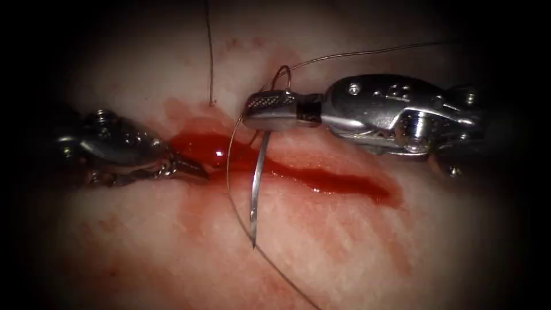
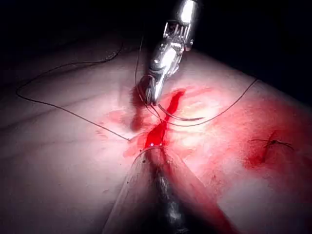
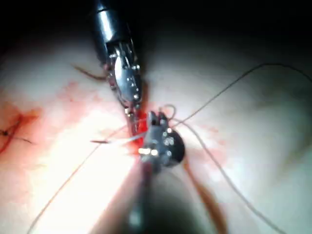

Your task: Wound Closure

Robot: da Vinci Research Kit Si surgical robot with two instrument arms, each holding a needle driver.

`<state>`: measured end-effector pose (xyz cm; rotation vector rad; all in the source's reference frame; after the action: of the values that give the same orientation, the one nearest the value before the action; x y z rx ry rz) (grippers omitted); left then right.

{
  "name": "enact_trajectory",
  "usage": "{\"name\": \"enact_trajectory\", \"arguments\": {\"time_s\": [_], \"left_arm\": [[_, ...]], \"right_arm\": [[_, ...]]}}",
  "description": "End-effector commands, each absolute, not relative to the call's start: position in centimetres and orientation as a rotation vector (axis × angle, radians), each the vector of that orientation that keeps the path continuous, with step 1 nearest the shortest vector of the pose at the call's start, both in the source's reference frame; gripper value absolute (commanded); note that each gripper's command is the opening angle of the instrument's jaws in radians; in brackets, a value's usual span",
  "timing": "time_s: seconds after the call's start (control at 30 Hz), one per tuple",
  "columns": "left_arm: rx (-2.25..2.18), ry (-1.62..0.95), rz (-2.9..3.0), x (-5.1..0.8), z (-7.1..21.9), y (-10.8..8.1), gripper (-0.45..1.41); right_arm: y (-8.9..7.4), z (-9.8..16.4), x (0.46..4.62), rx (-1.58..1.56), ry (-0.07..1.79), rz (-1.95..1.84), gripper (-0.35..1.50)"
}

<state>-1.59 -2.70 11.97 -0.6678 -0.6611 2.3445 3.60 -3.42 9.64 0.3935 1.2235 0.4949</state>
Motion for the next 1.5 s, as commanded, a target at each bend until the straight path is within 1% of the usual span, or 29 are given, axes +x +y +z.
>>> {"name": "enact_trajectory", "arguments": {"time_s": [0.03,0.23,0.43,0.73,0.87,1.5], "left_arm": [[-0.671,-0.666,2.345,-1.62,12.01,-2.72,-0.25],[-0.682,-0.679,2.345,-1.53,11.93,-2.79,-0.23],[-0.682,-0.663,2.349,-1.55,12.05,-2.81,-0.17],[-0.711,-0.691,2.311,-1.61,11.89,-2.8,-0.11],[-0.744,-0.695,2.312,-1.63,11.66,-2.78,-0.27],[-0.744,-0.695,2.312,-1.63,11.66,-2.78,-0.27]], "right_arm": [[-3.42,9.67,3.68,0.393,1.226,0.493,-0.35],[-3.42,9.68,3.68,0.391,1.226,0.493,-0.35],[-3.35,9.75,3.79,0.381,1.219,0.501,-0.35],[-3.43,9.68,3.7,0.39,1.219,0.484,-0.35],[-3.47,9.65,3.63,0.396,1.221,0.477,-0.35],[-3.47,9.65,3.63,0.396,1.221,0.477,-0.35]]}}
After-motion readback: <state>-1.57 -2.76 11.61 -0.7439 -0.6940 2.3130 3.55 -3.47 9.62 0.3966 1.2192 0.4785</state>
